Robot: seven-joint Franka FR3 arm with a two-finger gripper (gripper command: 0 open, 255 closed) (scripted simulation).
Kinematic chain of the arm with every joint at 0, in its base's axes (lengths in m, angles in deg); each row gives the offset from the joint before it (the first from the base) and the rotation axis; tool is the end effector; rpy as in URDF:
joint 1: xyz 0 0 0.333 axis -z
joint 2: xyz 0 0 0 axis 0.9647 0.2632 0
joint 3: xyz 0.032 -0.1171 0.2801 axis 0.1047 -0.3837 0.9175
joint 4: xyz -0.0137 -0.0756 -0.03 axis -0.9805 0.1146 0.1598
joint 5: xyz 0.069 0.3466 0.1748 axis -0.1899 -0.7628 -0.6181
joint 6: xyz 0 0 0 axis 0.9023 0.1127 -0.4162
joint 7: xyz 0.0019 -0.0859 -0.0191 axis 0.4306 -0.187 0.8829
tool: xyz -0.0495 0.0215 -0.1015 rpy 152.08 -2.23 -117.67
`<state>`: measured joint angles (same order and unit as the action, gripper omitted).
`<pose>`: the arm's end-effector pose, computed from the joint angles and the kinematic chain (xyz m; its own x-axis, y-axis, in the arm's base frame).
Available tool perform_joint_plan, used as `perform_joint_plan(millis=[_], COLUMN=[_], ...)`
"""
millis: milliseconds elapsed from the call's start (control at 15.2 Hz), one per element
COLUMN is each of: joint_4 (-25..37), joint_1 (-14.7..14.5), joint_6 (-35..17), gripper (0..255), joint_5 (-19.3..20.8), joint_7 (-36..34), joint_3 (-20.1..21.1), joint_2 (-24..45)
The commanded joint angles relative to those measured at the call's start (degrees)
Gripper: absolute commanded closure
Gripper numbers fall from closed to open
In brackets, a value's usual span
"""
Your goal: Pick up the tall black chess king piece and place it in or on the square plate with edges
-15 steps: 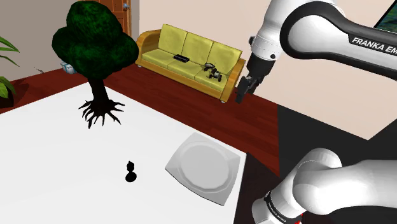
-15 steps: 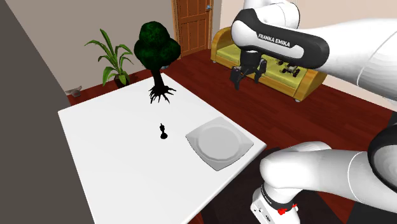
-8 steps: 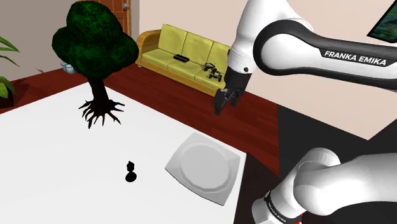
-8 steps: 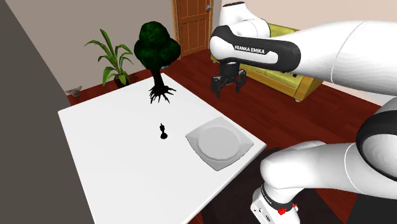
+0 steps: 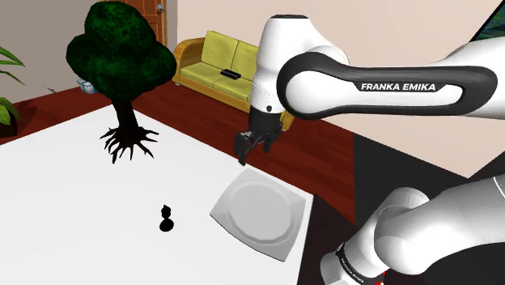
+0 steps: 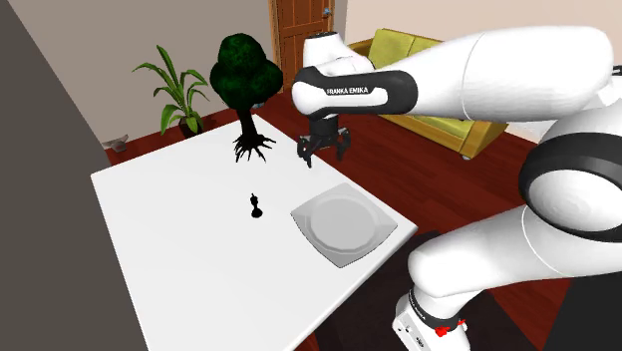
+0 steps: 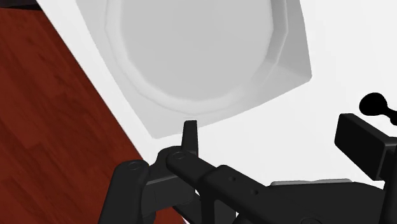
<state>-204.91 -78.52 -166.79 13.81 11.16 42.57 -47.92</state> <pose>0.3895 0.1818 0.4791 0.9986 -0.0389 -0.0346 -0.0374 -0.9983 0.0436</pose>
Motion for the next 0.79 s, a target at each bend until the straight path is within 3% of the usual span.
perform_joint_plan(millis=[0, 330, 726], joint_4=[1.1, 5.4, 13.0], joint_1=[-0.2, -0.8, -2.4], joint_6=[-2.5, -7.0, -11.2], gripper=[0, 0, 0], joint_5=[-0.5, 0.0, 3.5], joint_7=[-2.9, -10.2, -19.5], joint_3=[2.0, 6.2, 9.8], joint_2=[3.8, 13.4, 26.4])
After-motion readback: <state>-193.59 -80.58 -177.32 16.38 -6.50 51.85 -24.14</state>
